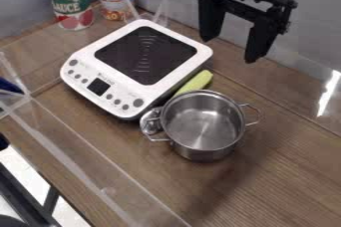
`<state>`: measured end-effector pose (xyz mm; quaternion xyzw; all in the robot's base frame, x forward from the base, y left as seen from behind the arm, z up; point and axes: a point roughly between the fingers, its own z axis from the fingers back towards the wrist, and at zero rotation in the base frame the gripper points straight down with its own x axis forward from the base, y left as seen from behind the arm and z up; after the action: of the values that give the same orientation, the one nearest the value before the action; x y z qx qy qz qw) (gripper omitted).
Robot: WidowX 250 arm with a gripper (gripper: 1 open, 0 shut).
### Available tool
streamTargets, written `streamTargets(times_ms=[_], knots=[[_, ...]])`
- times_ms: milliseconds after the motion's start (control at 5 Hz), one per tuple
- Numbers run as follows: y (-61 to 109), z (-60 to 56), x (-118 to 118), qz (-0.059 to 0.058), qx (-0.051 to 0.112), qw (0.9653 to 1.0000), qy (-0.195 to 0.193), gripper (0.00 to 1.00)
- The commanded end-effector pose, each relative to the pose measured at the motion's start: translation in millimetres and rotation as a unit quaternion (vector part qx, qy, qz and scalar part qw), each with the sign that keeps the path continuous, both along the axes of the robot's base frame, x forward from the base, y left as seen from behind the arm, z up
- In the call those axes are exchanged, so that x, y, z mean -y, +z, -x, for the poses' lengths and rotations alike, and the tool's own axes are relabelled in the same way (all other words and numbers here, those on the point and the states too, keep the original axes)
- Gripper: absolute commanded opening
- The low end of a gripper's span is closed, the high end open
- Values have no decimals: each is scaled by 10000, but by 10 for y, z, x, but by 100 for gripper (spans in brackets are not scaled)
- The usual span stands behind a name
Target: Remove silver pot from the white and black stove top and place it on the table
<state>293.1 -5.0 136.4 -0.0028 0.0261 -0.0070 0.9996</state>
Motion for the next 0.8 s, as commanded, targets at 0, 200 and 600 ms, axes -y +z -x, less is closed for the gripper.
streamTargets(times_ms=[0,200,600], knots=[[-83,41,-50,6,-8,9998,-199,100],[-194,129,-145,6,22,9987,-503,100],[-416,353,-363,69,299,9976,-618,100]])
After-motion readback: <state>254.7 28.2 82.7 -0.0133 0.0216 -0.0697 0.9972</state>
